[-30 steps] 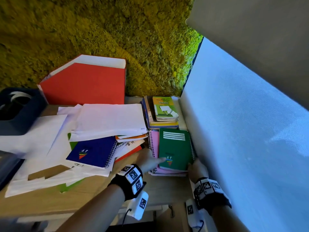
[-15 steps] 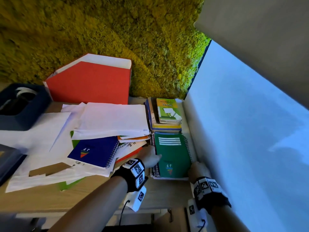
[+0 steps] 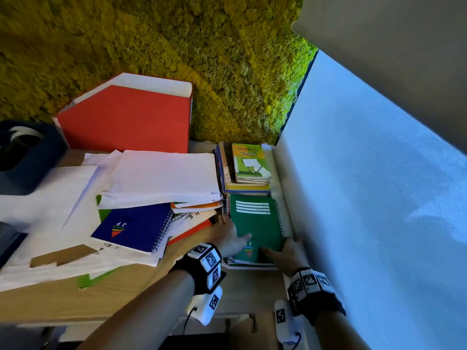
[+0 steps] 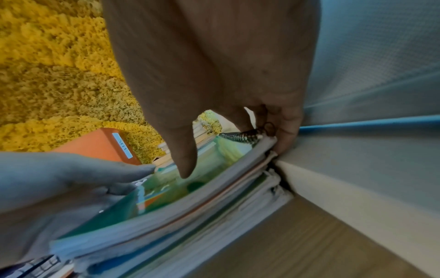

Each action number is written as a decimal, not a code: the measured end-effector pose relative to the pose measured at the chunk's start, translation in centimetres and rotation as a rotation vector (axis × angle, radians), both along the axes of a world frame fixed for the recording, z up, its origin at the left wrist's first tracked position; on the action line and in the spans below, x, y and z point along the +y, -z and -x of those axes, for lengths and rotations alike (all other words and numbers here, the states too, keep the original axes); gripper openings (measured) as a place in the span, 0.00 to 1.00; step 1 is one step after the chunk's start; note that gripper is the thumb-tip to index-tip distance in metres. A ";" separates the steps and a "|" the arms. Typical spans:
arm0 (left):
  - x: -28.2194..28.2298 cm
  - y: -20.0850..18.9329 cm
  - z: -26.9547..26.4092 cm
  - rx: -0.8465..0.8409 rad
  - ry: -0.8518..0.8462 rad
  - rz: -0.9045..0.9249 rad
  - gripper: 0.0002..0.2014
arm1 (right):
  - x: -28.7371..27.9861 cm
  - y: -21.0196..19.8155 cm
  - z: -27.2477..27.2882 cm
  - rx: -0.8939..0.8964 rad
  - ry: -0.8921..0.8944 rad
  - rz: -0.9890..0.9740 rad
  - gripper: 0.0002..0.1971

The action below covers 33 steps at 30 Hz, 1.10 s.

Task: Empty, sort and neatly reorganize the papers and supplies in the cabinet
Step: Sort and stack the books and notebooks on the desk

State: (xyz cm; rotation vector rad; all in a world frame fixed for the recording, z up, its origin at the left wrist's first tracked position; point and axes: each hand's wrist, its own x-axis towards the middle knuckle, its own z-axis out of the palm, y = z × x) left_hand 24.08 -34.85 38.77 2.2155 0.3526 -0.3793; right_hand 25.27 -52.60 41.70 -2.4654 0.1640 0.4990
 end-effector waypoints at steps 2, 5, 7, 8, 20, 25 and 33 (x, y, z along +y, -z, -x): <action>0.7 0.4 -0.4 -0.015 0.015 0.033 0.48 | 0.2 -0.1 -0.2 0.017 -0.002 -0.012 0.28; 1.7 1.9 -0.8 -0.011 0.008 0.068 0.53 | 0.3 -0.2 -0.9 0.028 -0.010 -0.053 0.28; 1.8 1.6 -0.4 0.013 0.011 0.111 0.53 | 0.3 0.0 -1.2 0.024 -0.033 -0.023 0.30; 2.0 1.0 0.0 0.012 0.017 0.135 0.52 | 0.2 0.5 -1.6 0.028 -0.041 -0.010 0.31; 7.6 -4.6 3.1 -0.221 -0.132 0.064 0.09 | 7.8 -2.4 1.4 -0.391 -0.122 0.364 0.27; 15.6 -5.5 4.9 -0.265 -0.318 -0.135 0.08 | 13.9 -2.6 2.5 -0.422 -0.335 0.269 0.18; 25.2 -3.0 9.3 0.080 -0.463 -0.287 0.28 | 22.2 -1.8 4.8 0.036 -0.529 -0.024 0.18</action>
